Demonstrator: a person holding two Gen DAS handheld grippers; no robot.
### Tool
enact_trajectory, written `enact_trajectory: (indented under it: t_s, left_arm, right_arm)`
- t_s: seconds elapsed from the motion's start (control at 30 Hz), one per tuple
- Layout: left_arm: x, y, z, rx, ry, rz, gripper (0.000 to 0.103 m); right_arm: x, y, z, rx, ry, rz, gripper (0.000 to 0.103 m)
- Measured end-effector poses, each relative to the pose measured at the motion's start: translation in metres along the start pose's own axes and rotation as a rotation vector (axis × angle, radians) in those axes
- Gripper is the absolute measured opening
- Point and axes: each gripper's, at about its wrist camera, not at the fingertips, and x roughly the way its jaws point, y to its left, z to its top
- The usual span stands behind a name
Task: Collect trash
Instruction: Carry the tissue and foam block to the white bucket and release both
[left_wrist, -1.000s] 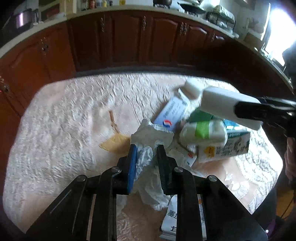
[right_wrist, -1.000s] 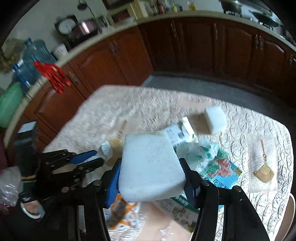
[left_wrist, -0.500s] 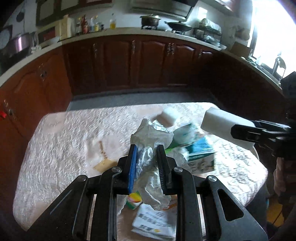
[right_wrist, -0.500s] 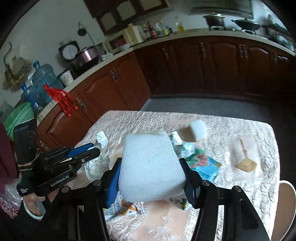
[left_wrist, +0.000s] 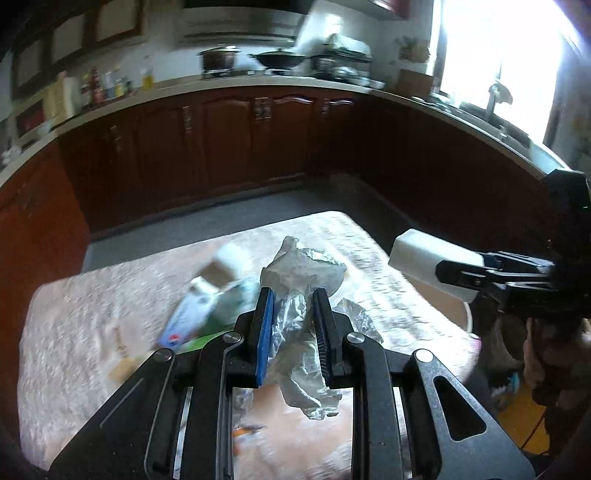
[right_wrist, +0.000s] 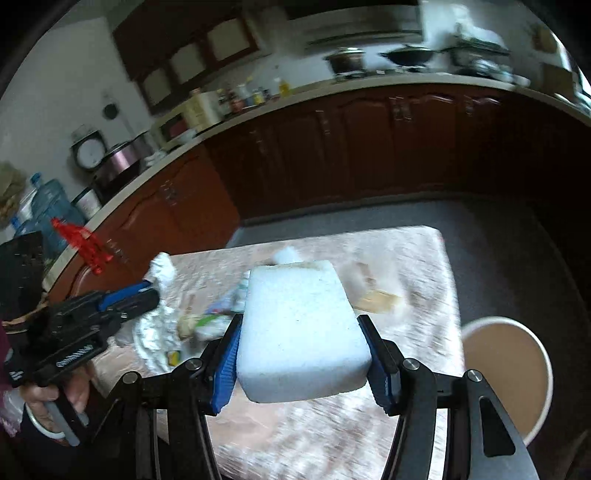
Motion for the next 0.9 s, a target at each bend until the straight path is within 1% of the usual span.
enact_trajectory:
  t_s: [0.13,0.2,0.23,0.27,0.4,0.5,0.6,0.7,0.8,0.83,0.9]
  left_arm:
    - [0.015,-0.037,0.014,0.039,0.012,-0.070,0.019]
    - [0.024,-0.058,0.019,0.061,0.019,-0.098,0.019]
    - [0.029,-0.068,0.020,0.073,0.024,-0.114,0.019]
    - [0.034,-0.077,0.022,0.082,0.029,-0.127,0.019]
    - [0.062,-0.117,0.029,0.105,0.067,-0.187,0.019]
    - [0.088,-0.146,0.035,0.120,0.096,-0.223,0.019]
    - [0.114,-0.171,0.039,0.122,0.117,-0.246,0.019]
    - [0.138,-0.184,0.040,0.084,0.148,-0.279,0.019]
    - [0.164,-0.192,0.041,0.027,0.174,-0.310,0.021]
    - [0.169,-0.193,0.039,0.018,0.180,-0.312,0.022]
    - [0.182,-0.199,0.035,0.005,0.191,-0.305,0.029]
  right_arm:
    - [-0.023,-0.041,-0.011,0.068,-0.013,-0.094,0.057]
    - [-0.032,-0.059,-0.018,0.088,-0.017,-0.171,0.057]
    - [-0.036,-0.069,-0.023,0.099,-0.014,-0.213,0.057]
    - [-0.039,-0.080,-0.027,0.117,-0.006,-0.238,0.057]
    - [-0.044,-0.117,-0.042,0.191,0.028,-0.317,0.057]
    - [-0.043,-0.153,-0.058,0.268,0.060,-0.339,0.057]
    - [-0.038,-0.186,-0.074,0.331,0.095,-0.384,0.057]
    - [-0.032,-0.211,-0.087,0.403,0.137,-0.395,0.058]
    - [-0.028,-0.227,-0.101,0.432,0.163,-0.414,0.058]
    - [-0.027,-0.231,-0.105,0.438,0.170,-0.423,0.058]
    - [-0.024,-0.239,-0.111,0.444,0.185,-0.436,0.058]
